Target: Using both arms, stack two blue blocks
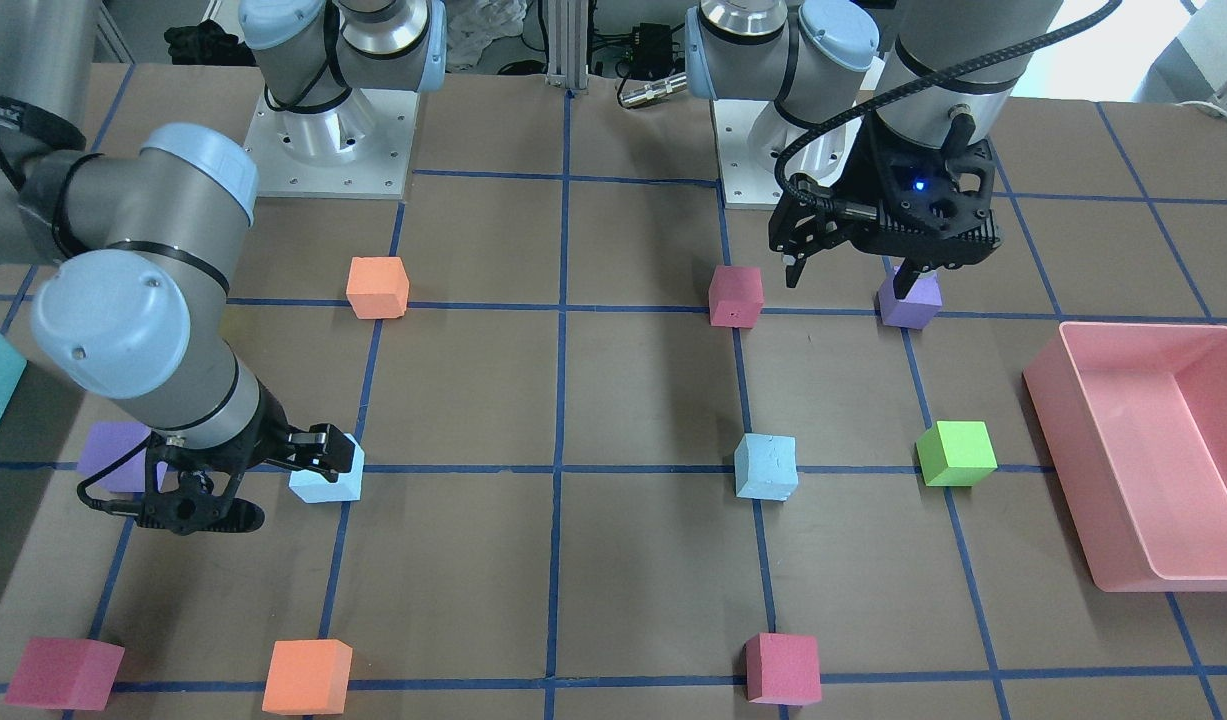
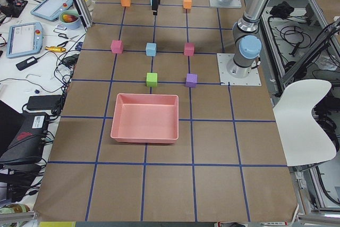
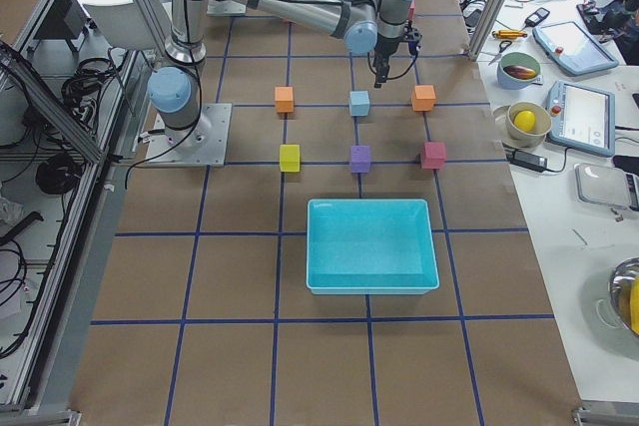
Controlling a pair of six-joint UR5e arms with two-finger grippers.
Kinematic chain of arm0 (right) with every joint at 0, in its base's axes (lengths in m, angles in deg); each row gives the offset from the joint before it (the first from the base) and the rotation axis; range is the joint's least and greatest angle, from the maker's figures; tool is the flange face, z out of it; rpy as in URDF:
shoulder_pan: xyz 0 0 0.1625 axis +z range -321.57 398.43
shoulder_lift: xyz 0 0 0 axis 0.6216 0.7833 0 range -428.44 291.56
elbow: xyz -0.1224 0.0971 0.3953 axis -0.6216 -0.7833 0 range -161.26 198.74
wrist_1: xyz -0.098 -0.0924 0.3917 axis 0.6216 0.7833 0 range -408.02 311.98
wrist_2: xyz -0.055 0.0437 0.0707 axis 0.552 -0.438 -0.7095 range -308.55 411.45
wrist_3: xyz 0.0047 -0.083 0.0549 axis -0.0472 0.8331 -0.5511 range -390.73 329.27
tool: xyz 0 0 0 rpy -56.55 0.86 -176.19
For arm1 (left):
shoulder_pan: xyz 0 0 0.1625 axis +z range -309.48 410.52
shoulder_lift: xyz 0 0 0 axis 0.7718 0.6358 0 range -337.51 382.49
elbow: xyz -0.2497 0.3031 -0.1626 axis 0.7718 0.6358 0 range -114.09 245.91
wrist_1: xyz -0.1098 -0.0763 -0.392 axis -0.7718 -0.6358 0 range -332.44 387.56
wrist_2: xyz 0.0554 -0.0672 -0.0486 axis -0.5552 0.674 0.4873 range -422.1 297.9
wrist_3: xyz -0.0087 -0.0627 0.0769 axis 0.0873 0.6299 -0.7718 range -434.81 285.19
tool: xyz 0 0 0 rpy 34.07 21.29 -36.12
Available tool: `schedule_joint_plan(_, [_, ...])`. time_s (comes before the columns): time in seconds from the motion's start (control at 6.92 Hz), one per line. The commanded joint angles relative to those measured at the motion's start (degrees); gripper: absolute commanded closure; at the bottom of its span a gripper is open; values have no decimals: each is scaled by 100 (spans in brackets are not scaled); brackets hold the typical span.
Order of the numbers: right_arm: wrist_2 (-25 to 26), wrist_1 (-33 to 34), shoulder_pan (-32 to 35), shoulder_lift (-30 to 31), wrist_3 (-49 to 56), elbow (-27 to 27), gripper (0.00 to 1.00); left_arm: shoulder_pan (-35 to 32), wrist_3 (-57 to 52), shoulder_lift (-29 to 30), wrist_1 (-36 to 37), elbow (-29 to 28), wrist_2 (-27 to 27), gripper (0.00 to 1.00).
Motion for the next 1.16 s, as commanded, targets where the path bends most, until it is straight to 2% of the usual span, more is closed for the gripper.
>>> schedule_joint_plan(0.0, [0,448,0,-331,163,215,0,-10,11,6,33,5,8,0])
schedule_joint_plan(0.14, [-17,476,0,-340,182,494,0,-10,11,-3,33,6,8,0])
schedule_joint_plan(0.43, [-17,941,0,-349,173,900,1,-10,3,-3,24,14,-1,0])
schedule_joint_plan(0.58, [0,969,-9,-340,182,971,28,-18,3,-12,24,23,-1,0])
schedule_joint_plan(0.72, [35,952,-18,-340,182,955,92,-18,3,-12,33,23,-1,0])
schedule_joint_plan(0.87, [-17,917,-18,-305,112,902,100,-18,3,-12,33,23,-1,0])
schedule_joint_plan(1.01, [0,855,26,-288,86,780,100,-18,3,-12,33,23,-1,0])
